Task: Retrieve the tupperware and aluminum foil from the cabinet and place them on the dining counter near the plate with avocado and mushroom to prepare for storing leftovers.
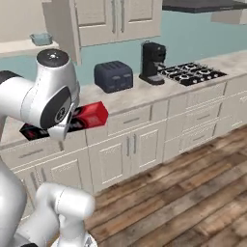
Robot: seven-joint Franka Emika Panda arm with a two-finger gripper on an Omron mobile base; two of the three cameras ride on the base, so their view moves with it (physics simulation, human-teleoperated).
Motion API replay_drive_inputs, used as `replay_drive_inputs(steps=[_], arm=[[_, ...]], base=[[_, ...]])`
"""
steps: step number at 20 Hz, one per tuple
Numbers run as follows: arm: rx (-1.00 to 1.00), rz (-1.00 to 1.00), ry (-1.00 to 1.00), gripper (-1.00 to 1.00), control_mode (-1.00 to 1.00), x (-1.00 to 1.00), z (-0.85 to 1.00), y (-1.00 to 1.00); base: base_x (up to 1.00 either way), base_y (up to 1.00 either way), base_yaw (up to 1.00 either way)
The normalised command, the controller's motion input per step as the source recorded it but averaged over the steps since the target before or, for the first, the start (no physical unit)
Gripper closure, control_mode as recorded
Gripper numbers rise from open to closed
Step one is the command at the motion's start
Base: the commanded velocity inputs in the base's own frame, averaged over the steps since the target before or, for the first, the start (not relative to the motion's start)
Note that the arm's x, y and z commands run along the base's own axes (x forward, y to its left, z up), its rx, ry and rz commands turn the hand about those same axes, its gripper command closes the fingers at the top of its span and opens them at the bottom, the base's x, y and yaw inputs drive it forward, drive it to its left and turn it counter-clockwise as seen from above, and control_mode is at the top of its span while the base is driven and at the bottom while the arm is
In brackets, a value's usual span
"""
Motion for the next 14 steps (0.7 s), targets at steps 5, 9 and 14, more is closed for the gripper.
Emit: replay_drive_inputs(steps=[5, 9, 14], arm=[[0.0, 0.0, 0.0, 1.0, 1.0, 0.0, 0.0, 0.0], [0.0, 0.0, 0.0, 1.0, 1.0, 0.0, 0.0, 0.0], [0.0, 0.0, 0.0, 1.0, 1.0, 0.0, 0.0, 0.0]], base=[[0.0, 0.04, -0.98], [0.0, 0.0, -0.93], [0.0, 0.0, -0.89]])
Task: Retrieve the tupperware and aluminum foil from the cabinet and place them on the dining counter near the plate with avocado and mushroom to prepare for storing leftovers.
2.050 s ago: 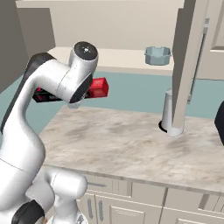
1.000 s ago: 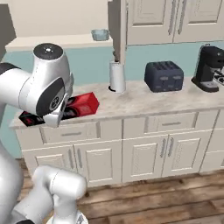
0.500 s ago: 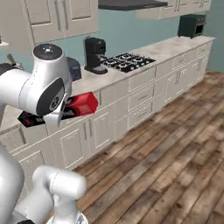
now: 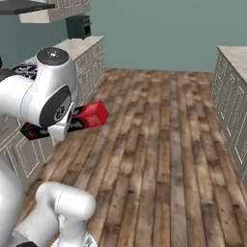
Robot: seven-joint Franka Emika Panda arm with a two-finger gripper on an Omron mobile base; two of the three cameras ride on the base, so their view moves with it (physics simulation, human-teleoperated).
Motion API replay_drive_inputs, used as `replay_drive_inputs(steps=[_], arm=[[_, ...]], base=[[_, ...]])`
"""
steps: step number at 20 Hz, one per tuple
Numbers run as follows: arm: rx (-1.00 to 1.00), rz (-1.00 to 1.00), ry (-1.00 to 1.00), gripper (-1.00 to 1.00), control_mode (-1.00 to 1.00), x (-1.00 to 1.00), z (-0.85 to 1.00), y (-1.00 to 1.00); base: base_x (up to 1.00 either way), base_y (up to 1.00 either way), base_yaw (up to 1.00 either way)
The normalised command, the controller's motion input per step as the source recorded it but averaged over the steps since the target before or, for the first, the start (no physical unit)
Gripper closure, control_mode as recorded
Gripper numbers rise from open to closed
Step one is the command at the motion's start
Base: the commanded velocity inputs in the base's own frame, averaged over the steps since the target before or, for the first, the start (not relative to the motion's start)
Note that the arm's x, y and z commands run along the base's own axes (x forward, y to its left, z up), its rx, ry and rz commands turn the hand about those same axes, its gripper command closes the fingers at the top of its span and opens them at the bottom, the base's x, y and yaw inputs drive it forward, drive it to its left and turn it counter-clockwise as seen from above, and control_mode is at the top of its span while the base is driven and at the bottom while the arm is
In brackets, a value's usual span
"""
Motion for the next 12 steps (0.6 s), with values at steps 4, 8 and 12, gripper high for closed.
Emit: replay_drive_inputs(steps=[4, 8, 12], arm=[[0.0, 0.0, 0.0, 1.0, 1.0, 0.0, 0.0, 0.0], [0.0, 0.0, 0.0, 1.0, 1.0, 0.0, 0.0, 0.0], [0.0, 0.0, 0.0, 1.0, 1.0, 0.0, 0.0, 0.0]], base=[[0.11, -0.01, -0.81], [0.49, -0.01, -0.67], [0.51, -0.11, -0.66]])
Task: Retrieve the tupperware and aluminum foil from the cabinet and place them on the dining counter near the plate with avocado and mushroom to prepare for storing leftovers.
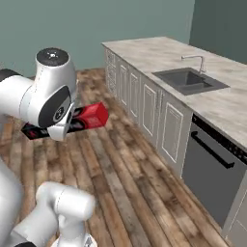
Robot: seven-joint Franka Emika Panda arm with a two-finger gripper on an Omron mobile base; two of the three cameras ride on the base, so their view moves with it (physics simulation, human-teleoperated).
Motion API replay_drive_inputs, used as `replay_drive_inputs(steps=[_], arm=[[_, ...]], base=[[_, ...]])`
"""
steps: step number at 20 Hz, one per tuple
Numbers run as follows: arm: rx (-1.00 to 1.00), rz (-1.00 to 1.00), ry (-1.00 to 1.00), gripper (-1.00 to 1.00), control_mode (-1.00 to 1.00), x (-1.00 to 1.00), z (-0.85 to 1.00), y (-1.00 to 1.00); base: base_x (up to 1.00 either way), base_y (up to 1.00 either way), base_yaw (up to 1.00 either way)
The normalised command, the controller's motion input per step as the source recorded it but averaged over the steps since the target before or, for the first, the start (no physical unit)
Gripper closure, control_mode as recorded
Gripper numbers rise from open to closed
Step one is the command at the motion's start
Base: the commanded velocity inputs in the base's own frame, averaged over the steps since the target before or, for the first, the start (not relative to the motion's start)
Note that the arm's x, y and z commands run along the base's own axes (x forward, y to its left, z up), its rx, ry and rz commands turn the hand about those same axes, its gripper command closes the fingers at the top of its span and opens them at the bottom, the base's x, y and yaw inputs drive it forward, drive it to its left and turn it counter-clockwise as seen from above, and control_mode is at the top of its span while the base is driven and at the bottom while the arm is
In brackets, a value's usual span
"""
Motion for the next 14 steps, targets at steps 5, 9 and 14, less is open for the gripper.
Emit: replay_drive_inputs(steps=[5, 9, 14], arm=[[0.0, 0.0, 0.0, 1.0, 1.0, 0.0, 0.0, 0.0], [0.0, 0.0, 0.0, 1.0, 1.0, 0.0, 0.0, 0.0], [0.0, 0.0, 0.0, 1.0, 1.0, 0.0, 0.0, 0.0]], base=[[0.27, -0.31, -0.74], [0.33, -0.39, -0.7], [0.17, -0.94, -0.56]])
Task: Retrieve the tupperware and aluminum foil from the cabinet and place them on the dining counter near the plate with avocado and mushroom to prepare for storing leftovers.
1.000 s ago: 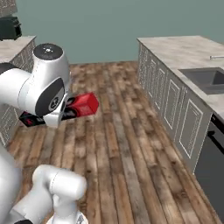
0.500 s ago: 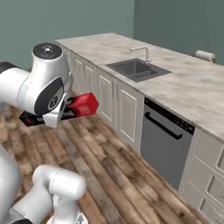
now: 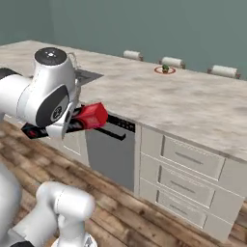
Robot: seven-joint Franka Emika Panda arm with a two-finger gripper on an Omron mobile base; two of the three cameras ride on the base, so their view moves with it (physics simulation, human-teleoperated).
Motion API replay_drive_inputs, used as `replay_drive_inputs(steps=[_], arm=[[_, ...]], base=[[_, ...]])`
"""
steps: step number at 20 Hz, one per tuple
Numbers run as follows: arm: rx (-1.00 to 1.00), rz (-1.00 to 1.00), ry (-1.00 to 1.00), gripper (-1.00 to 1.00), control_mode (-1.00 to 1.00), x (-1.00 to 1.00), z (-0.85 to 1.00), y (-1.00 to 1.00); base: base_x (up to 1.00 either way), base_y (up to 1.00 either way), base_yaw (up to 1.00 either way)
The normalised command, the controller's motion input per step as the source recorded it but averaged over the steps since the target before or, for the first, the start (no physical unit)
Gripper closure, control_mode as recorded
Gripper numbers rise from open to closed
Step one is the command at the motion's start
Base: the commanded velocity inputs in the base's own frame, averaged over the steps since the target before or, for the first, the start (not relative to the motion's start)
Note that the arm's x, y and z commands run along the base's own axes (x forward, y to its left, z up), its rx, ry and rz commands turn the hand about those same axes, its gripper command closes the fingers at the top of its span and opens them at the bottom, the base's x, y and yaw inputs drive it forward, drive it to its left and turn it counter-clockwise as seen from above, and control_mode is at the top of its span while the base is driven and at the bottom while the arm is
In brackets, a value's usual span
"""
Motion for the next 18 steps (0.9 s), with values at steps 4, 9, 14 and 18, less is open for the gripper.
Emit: replay_drive_inputs(steps=[4, 9, 14, 18], arm=[[0.0, 0.0, 0.0, 1.0, 1.0, 0.0, 0.0, 0.0], [0.0, 0.0, 0.0, 1.0, 1.0, 0.0, 0.0, 0.0], [0.0, 0.0, 0.0, 1.0, 1.0, 0.0, 0.0, 0.0], [0.0, 0.0, 0.0, 1.0, 1.0, 0.0, 0.0, 0.0]], base=[[0.08, -1.0, -0.48], [0.33, -1.0, -0.46], [0.54, -1.0, -0.38], [0.76, -1.0, -0.19]])
